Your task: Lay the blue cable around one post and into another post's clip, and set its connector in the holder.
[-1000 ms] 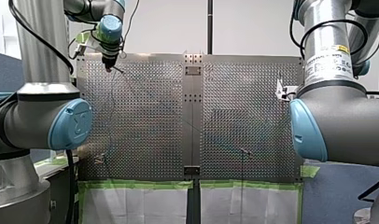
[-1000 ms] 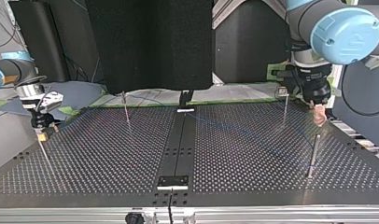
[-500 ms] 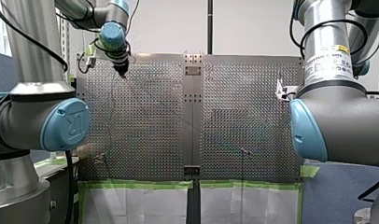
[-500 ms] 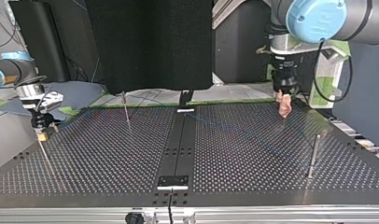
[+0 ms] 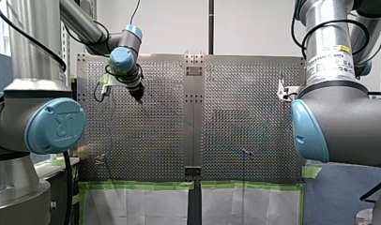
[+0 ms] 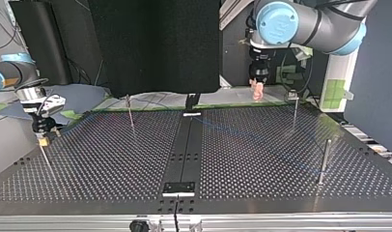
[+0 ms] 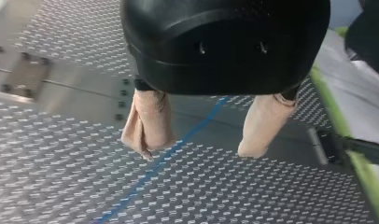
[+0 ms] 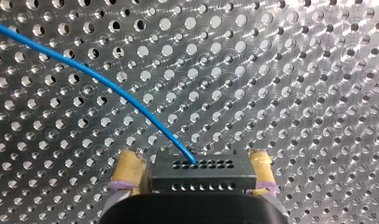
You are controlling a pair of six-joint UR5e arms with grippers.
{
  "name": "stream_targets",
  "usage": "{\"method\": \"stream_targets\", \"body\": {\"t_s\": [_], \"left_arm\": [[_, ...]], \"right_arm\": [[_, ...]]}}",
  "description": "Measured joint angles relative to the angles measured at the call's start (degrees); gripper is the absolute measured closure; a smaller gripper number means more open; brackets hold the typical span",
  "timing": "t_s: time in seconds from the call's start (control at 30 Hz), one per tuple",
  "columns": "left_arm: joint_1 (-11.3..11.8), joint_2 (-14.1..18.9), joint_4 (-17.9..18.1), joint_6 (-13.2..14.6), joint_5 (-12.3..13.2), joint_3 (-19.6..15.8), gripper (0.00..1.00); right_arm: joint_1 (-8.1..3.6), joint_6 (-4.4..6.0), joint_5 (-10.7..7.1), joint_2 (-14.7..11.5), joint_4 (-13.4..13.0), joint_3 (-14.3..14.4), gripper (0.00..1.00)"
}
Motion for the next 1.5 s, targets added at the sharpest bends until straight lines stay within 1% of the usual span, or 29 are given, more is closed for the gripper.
{"method": "stream_targets", "body": {"t_s": [0.4, 0.47, 0.53, 0.7, 0.97, 1.2, 1.33, 1.5], "left_arm": [[-6.75, -6.76, 6.77, -0.58, -6.67, -6.76, 0.02], [-7.84, -7.85, 7.84, -0.74, -7.61, -7.84, 0.02], [-8.73, -8.73, 8.74, -1.08, -8.02, -8.74, 0.02], [-11.03, -10.1, 11.02, -2.34, -7.53, -11.02, 0.02], [-14.73, -10.4, 14.73, -2.74, -6.03, -14.73, 0.02], [-18.12, -10.44, 18.12, -3.01, -5.9, -18.12, 0.02], [-20.16, -10.61, 20.15, -4.36, -5.93, -20.15, 0.02], [-22.6, -12.2, 22.61, -6.64, -5.82, -22.24, 0.02]], "right_arm": [[0.0, 0.0, 0.0, 0.0, 0.0, 0.0, 0.0], [0.0, 0.0, 0.0, 0.0, 0.0, 0.0, 0.0], [0.0, 0.0, 0.0, 0.0, 0.0, 0.0, 0.0], [0.0, 0.0, 0.0, 0.0, 0.0, 0.0, 0.0], [0.0, 0.0, 0.0, 0.0, 0.0, 0.0, 0.0], [0.0, 0.0, 0.0, 0.0, 0.0, 0.0, 0.0], [0.0, 0.0, 0.0, 0.0, 0.0, 0.0, 0.0], [0.0, 0.0, 0.0, 0.0, 0.0, 0.0, 0.0]]}}
